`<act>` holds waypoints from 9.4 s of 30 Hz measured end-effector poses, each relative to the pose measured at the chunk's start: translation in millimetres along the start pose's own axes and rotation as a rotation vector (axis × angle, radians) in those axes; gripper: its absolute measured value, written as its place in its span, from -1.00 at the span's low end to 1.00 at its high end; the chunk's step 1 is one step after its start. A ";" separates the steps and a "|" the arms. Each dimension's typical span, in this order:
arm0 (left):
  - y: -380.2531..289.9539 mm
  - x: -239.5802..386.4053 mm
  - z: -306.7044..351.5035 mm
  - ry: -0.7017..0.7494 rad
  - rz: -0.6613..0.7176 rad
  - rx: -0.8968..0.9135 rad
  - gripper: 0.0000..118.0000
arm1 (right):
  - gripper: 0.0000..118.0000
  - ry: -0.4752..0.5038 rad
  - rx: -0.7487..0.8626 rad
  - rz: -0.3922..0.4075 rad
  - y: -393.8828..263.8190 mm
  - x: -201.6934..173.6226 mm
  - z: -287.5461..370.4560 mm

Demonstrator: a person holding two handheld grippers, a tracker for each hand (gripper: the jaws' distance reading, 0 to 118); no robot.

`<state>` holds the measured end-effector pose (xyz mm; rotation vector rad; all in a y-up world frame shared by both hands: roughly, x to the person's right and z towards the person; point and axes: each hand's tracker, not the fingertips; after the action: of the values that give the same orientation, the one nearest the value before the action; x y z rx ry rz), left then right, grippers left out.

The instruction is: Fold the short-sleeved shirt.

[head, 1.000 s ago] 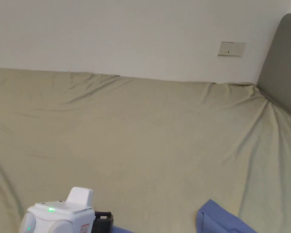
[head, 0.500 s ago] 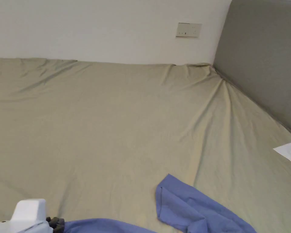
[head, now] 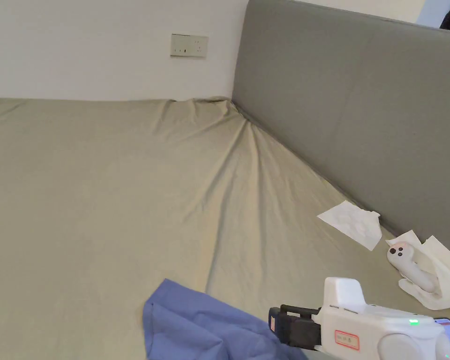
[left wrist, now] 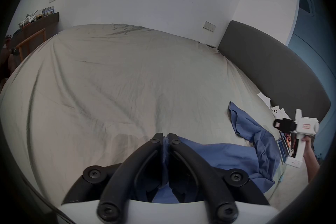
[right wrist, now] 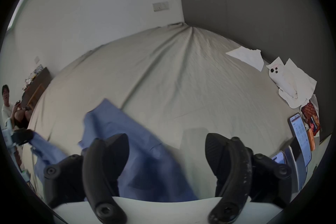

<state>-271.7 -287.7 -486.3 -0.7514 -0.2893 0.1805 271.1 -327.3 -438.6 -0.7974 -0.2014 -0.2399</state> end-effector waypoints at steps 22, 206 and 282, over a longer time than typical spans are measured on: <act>7.9 -10.3 46.3 -0.002 0.054 0.035 -0.92 | -0.89 -0.001 -0.168 0.303 20.4 -62.0 8.5; -169.8 -96.8 186.6 0.283 0.267 -0.089 -0.85 | 0.02 -0.129 -0.043 -0.054 -222.5 -58.9 204.0; -84.5 -116.0 109.7 0.296 0.208 -0.071 -1.00 | -0.97 0.057 -0.021 -0.102 -154.7 -95.7 151.9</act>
<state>-411.7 -308.3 -374.0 -0.8670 0.0651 0.2530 122.1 -308.3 -255.4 -0.8015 -0.1866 -0.3610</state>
